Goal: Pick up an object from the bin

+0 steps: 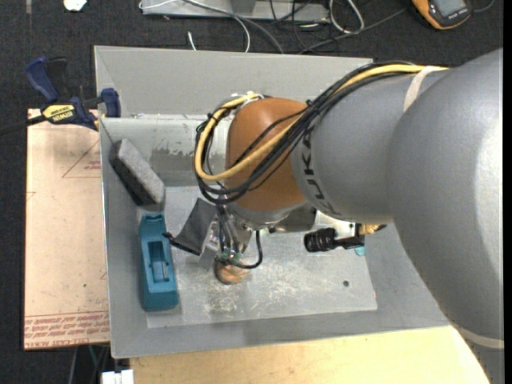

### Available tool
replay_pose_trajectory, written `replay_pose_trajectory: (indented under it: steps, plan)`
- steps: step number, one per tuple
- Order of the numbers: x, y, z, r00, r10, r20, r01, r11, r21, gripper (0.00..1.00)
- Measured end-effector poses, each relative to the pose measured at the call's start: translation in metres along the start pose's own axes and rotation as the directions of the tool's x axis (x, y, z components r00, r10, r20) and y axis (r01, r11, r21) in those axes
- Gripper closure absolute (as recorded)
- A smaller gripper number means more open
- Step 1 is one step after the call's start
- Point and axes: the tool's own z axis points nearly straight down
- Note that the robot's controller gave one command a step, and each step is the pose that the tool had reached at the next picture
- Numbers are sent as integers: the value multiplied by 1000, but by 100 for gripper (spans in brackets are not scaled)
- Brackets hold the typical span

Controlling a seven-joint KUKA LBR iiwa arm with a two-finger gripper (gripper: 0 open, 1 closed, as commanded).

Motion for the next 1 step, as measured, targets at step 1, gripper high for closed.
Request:
replay_pose_trajectory:
  steps: [1]
  plan:
    - [1,0,-25,1000,-2,-3,2,1000,2,100]
